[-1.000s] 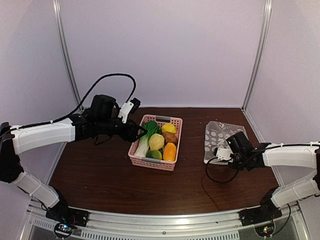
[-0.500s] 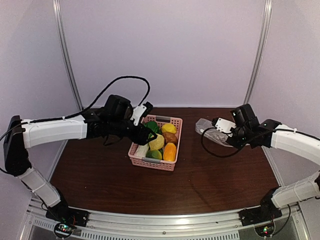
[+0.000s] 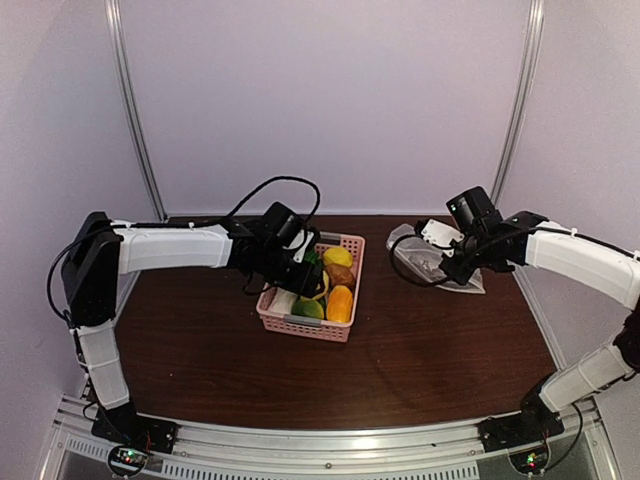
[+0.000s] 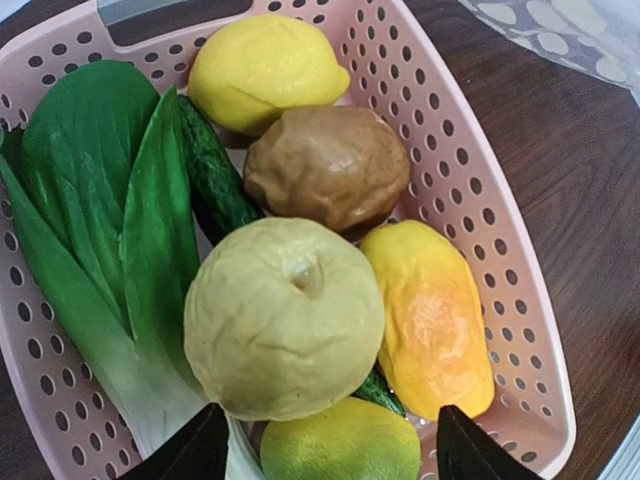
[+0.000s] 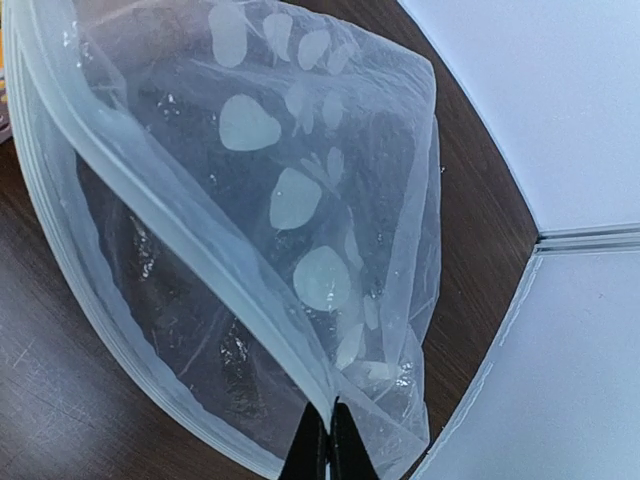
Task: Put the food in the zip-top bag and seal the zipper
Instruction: Pick up the zipper food storage bag from the corner of the board, then pick up the fake fruit from the bin, then place the fake fruit in the zipper food storage bag.
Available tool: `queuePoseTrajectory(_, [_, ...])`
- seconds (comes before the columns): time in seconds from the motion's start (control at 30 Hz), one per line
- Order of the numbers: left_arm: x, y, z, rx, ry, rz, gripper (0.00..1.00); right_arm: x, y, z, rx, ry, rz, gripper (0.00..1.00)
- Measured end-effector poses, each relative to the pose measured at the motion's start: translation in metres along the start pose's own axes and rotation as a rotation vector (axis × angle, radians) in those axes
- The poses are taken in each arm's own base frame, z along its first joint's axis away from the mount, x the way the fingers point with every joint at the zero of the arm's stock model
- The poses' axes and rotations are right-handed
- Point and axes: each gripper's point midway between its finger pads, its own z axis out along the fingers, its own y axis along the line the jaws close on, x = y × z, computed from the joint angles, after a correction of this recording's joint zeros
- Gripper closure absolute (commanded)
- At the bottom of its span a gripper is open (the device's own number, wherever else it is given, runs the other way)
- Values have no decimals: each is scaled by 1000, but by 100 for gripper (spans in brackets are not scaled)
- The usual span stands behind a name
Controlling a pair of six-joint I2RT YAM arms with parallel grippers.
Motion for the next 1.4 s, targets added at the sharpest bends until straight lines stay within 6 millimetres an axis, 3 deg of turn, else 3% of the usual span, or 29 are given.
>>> queuePoseTrajectory(0.17, [-5, 6, 17, -42, 4, -22, 30, -19, -7, -8, -16, -32, 19, 100])
queuePoseTrajectory(0.53, [-22, 13, 35, -98, -26, -26, 27, -14, 0, -11, -67, 1, 7, 100])
queuePoseTrajectory(0.77, [-34, 19, 40, -137, -56, -27, 50, -14, 4, -10, -90, 4, 23, 100])
queuePoseTrajectory(0.93, [-38, 17, 37, -136, -66, -17, 55, -16, 8, -9, -117, 9, 40, 100])
queuePoseTrajectory(1.0, [-42, 12, 29, -118, -84, -4, 58, -20, 8, -10, -134, 4, 54, 100])
queuePoseTrajectory(1.1, [-53, -9, -5, -29, -164, 27, 60, -30, 8, -11, -164, -7, 79, 100])
queuePoseTrajectory(1.3, [-92, -93, -90, 296, -448, 114, 61, -55, 9, -12, -236, -32, 133, 100])
queuePoseTrajectory(1.4, [-97, -136, -113, 466, -551, 167, 62, -66, 10, -11, -283, -39, 181, 100])
